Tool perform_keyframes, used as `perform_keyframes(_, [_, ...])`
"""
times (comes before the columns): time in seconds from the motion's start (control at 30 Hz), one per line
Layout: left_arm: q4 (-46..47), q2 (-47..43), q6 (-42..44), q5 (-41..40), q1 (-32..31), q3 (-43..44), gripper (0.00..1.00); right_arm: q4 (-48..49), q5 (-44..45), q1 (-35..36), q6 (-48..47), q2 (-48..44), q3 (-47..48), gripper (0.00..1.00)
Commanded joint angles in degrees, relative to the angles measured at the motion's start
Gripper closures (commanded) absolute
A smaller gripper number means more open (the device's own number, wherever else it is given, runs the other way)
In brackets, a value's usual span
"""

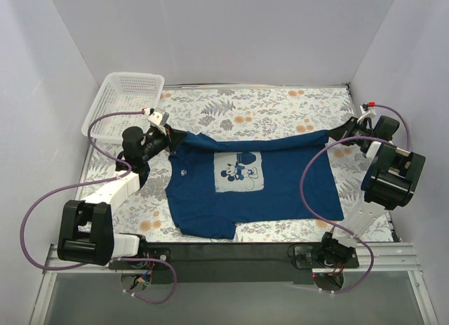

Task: Fold and stack the t-shirts
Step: Fold the tshirt

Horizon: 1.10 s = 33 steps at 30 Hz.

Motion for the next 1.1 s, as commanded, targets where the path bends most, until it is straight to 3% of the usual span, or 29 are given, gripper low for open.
perform_keyframes(0.0, [-1.1, -3.4, 0.0, -0.9, -0.4, -0.4, 1.00, 0.1, 0.2, 0.2, -0.3, 0.2, 2.7, 0.99])
perform_keyframes(1.07, [-7.5, -8.8, 0.9, -6.2, -3.0, -3.4, 1.00, -1.7, 1.0, 0.8, -1.8, 0.8, 3.0, 0.99])
